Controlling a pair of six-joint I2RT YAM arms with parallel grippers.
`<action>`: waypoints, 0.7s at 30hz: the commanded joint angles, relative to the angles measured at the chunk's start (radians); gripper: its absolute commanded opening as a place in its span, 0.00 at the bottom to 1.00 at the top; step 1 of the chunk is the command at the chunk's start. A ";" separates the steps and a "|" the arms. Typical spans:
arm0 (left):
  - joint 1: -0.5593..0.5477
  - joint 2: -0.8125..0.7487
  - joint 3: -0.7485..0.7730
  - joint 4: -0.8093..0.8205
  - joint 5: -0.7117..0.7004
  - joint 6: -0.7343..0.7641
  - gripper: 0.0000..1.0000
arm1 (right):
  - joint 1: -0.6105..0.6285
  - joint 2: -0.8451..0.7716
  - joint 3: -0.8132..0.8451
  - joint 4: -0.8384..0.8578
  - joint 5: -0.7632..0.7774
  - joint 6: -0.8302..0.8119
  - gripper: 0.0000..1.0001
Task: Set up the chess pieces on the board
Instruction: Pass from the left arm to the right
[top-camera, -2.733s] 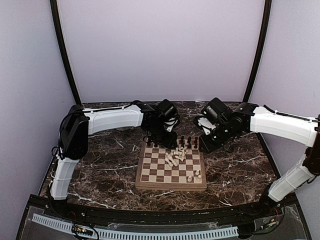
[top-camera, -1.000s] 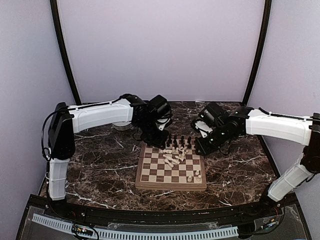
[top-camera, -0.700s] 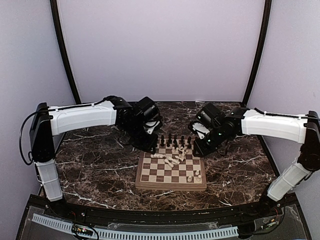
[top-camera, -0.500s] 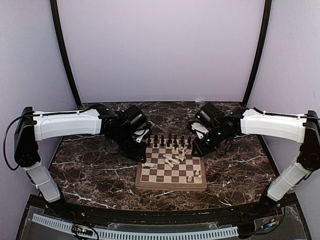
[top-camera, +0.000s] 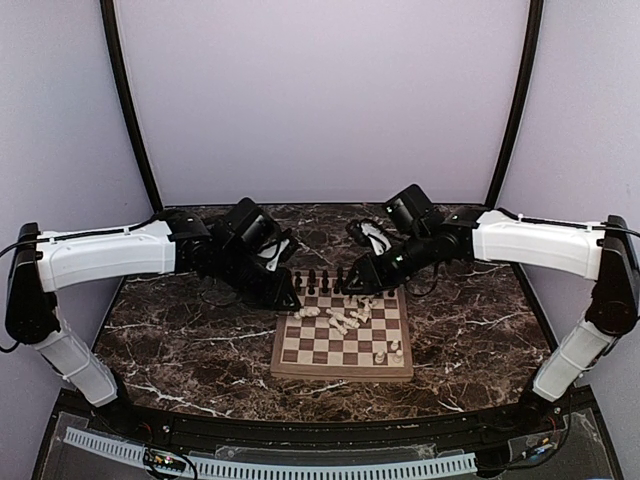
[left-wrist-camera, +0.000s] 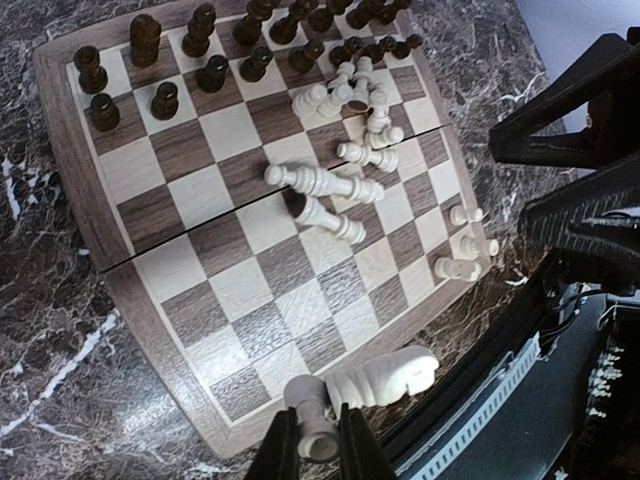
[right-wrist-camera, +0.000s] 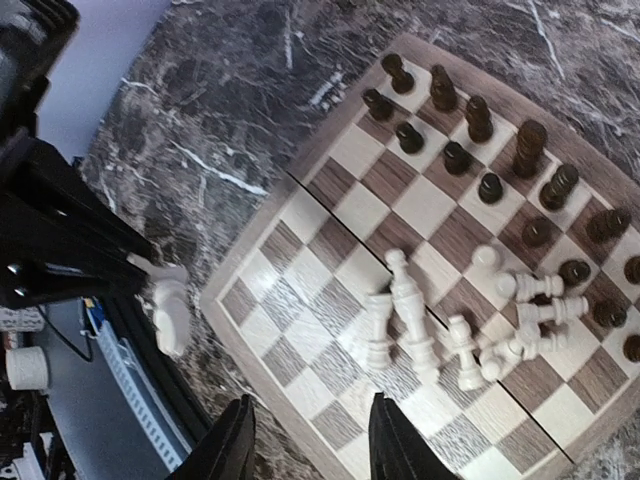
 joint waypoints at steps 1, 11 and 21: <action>0.010 -0.051 -0.014 0.111 0.040 -0.065 0.09 | -0.026 -0.009 0.005 0.258 -0.146 0.160 0.45; 0.040 -0.034 -0.001 0.203 0.055 -0.078 0.09 | -0.037 0.073 0.029 0.309 -0.331 0.201 0.60; 0.044 -0.028 0.002 0.227 0.066 -0.073 0.09 | -0.024 0.104 0.040 0.270 -0.356 0.190 0.55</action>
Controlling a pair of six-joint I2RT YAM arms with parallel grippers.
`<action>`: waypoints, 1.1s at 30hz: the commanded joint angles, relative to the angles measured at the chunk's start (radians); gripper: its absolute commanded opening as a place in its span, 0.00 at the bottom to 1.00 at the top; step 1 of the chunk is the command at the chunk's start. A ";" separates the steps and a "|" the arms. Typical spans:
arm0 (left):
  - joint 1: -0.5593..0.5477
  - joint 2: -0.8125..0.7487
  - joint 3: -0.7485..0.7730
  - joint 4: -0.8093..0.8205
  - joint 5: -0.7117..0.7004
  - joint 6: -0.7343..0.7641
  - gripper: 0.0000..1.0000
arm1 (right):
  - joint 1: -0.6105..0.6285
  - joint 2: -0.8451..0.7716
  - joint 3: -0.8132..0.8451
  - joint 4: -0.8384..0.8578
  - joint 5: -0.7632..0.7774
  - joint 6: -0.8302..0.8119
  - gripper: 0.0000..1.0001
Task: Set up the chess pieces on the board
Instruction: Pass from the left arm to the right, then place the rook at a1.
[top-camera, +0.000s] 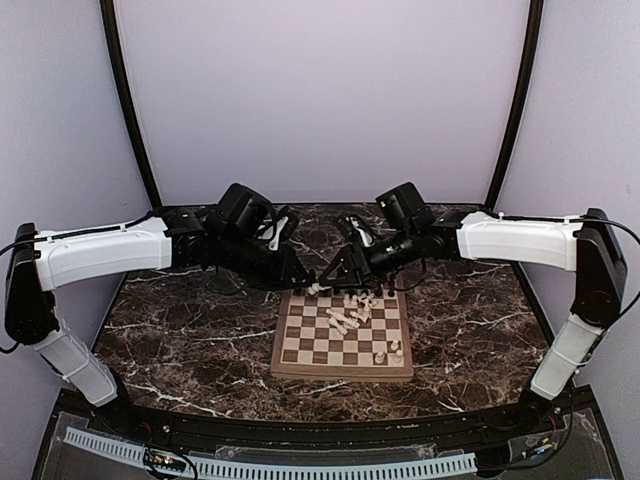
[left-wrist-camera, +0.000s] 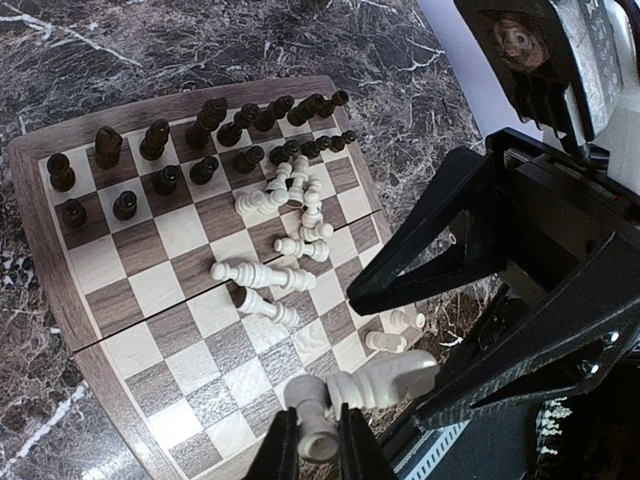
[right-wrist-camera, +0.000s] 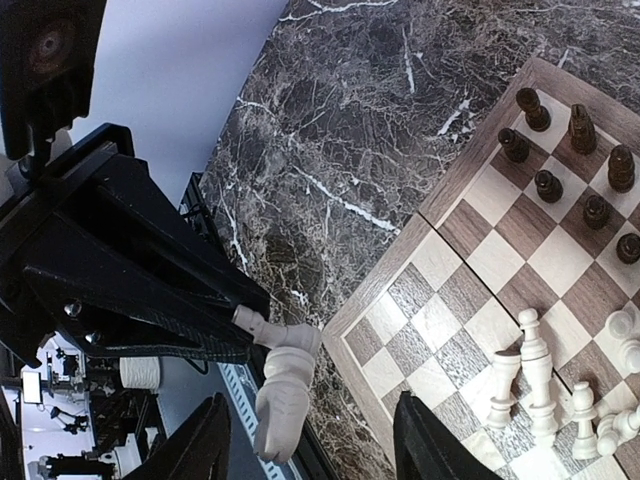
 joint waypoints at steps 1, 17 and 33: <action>0.005 -0.016 0.005 0.025 0.018 0.005 0.09 | 0.006 0.014 0.027 0.023 -0.042 0.002 0.52; 0.005 -0.016 0.006 -0.060 -0.020 0.056 0.10 | -0.010 -0.037 0.009 -0.086 0.069 -0.061 0.08; -0.124 -0.068 -0.193 -0.202 -0.096 0.177 0.11 | -0.011 -0.095 -0.012 -0.344 0.319 -0.224 0.09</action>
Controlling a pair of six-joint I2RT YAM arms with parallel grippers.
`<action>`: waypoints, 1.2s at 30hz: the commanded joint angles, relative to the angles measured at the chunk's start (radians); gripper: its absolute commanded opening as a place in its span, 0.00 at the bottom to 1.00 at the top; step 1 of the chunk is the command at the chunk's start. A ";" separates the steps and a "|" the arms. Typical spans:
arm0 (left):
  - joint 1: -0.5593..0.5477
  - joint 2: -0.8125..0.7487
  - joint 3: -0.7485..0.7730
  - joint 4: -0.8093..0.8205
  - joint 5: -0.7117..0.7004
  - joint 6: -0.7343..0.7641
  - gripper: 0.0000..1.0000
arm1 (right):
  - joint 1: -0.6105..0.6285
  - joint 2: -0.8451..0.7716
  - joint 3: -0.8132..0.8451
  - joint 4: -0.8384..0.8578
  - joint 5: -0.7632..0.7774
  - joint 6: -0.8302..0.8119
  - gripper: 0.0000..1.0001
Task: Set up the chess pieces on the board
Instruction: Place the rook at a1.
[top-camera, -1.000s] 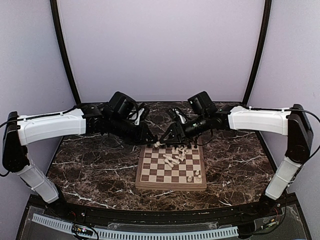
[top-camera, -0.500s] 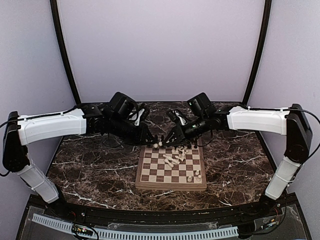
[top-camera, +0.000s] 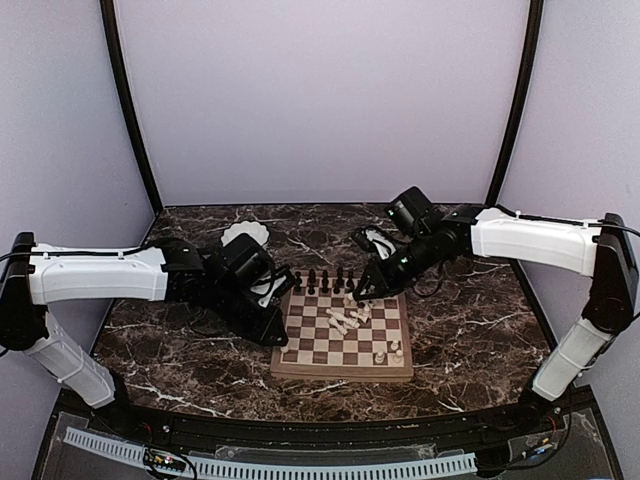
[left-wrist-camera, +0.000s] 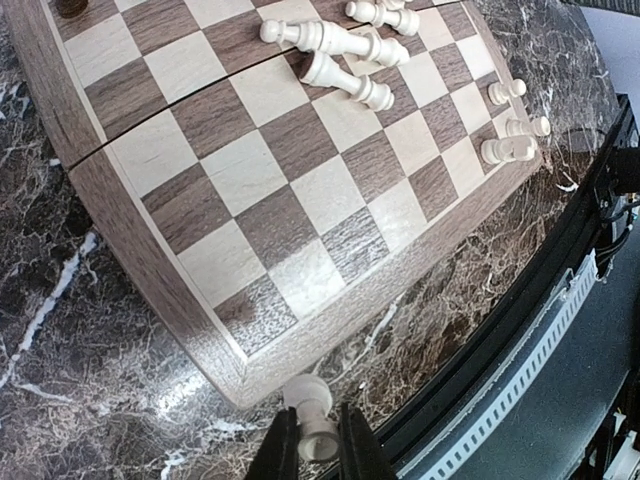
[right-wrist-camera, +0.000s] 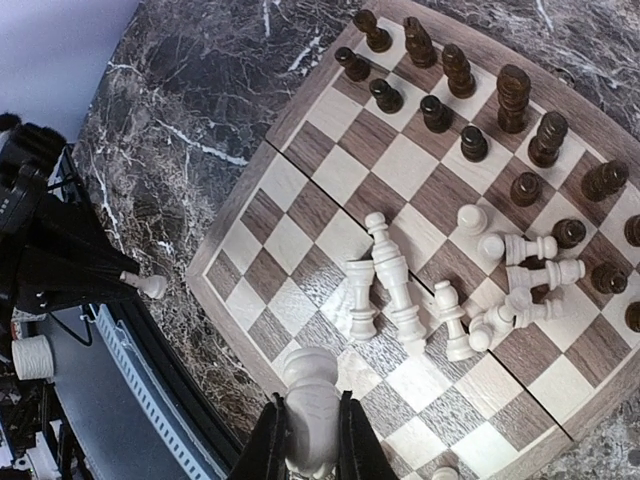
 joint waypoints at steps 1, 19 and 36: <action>-0.022 0.024 0.001 -0.027 -0.042 0.035 0.11 | -0.005 -0.017 -0.006 -0.031 0.049 -0.023 0.09; -0.039 0.192 0.089 -0.028 -0.101 0.032 0.13 | -0.005 -0.011 0.000 -0.066 0.079 -0.037 0.09; -0.039 0.202 0.092 -0.044 -0.094 0.032 0.28 | -0.005 0.000 -0.008 -0.054 0.071 -0.034 0.09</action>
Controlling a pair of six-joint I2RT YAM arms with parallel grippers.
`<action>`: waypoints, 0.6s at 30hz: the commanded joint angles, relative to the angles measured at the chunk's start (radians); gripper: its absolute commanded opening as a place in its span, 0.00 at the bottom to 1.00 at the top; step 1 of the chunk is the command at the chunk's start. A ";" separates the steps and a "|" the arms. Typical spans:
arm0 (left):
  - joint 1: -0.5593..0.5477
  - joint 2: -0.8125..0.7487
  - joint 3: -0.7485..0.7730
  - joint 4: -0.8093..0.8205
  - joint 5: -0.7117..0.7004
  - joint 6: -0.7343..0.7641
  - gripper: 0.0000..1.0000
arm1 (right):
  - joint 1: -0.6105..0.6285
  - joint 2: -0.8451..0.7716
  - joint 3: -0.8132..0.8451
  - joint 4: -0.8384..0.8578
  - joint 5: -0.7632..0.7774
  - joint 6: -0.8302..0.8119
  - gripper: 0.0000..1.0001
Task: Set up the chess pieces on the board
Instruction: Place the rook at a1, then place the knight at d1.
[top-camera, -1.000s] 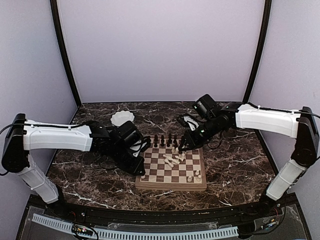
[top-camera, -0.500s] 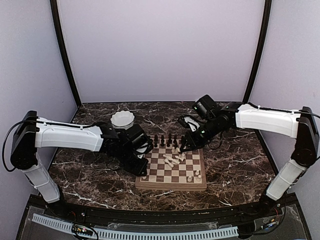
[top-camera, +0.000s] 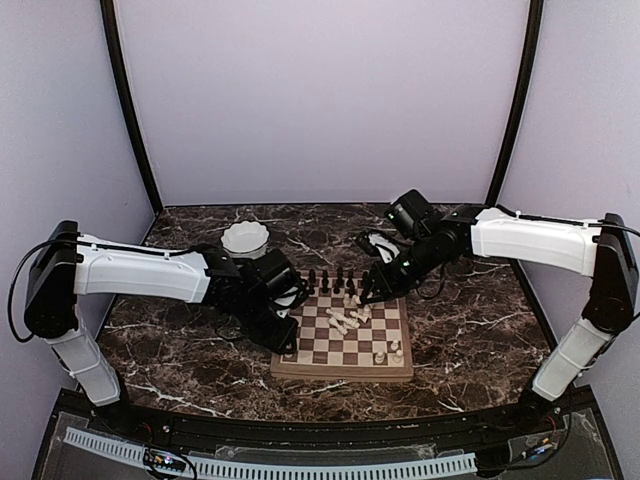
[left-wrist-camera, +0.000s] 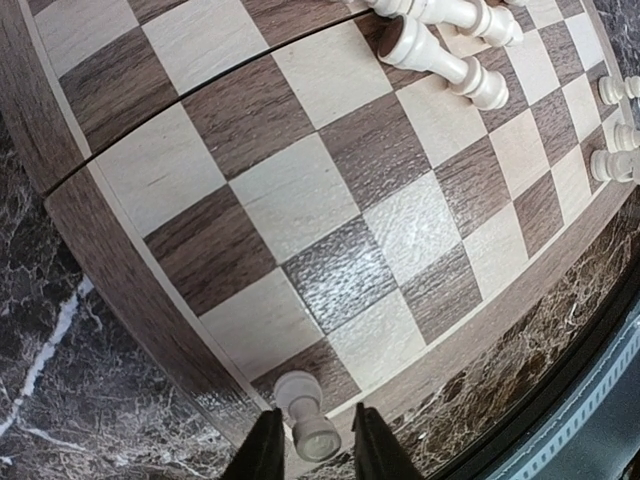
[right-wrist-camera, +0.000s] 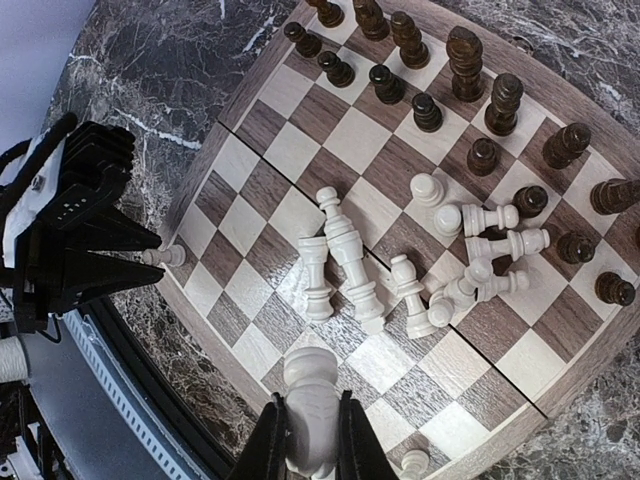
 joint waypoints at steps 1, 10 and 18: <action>-0.007 -0.008 0.015 -0.037 -0.004 0.003 0.32 | -0.005 0.000 -0.009 0.011 -0.004 -0.008 0.09; -0.007 -0.109 0.066 -0.078 -0.030 0.022 0.46 | -0.005 -0.024 0.007 0.001 -0.023 -0.029 0.09; -0.007 -0.268 0.100 0.127 0.040 0.261 0.51 | -0.005 -0.080 0.052 0.065 -0.188 -0.092 0.11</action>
